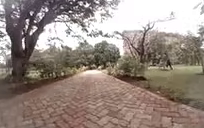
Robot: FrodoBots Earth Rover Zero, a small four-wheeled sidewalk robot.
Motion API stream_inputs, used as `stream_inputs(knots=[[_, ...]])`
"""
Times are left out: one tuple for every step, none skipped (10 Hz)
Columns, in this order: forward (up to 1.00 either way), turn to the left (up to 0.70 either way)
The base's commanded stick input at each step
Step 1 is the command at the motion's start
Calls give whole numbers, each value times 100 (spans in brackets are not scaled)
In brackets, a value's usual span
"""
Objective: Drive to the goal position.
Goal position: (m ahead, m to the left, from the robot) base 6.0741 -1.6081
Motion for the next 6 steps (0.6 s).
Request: stream_inputs(knots=[[70,0],[70,0],[70,0],[70,0],[70,0],[70,0]])
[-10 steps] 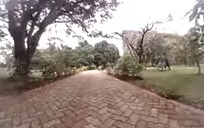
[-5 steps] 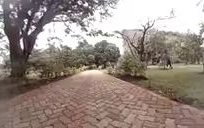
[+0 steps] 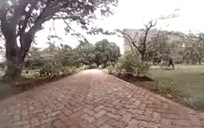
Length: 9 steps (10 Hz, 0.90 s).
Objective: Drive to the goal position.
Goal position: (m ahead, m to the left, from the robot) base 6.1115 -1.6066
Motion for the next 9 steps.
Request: stream_inputs(knots=[[70,0],[70,0],[70,0],[70,0],[70,10],[70,29],[70,35],[70,35],[70,0]])
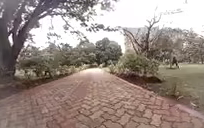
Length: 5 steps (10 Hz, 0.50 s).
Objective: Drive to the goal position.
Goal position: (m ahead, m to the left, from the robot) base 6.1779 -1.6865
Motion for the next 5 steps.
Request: stream_inputs(knots=[[70,0],[70,0],[70,0],[70,0],[70,0]])
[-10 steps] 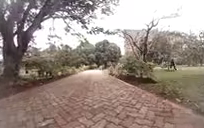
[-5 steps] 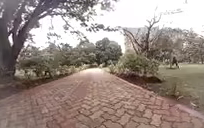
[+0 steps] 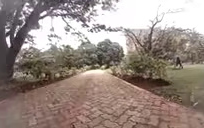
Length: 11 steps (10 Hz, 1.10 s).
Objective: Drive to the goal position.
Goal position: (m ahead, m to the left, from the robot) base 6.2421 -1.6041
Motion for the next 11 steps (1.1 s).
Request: stream_inputs(knots=[[70,0],[70,0],[70,0],[70,0],[70,0],[70,0],[70,0],[70,0],[70,0],[70,0],[70,0]])
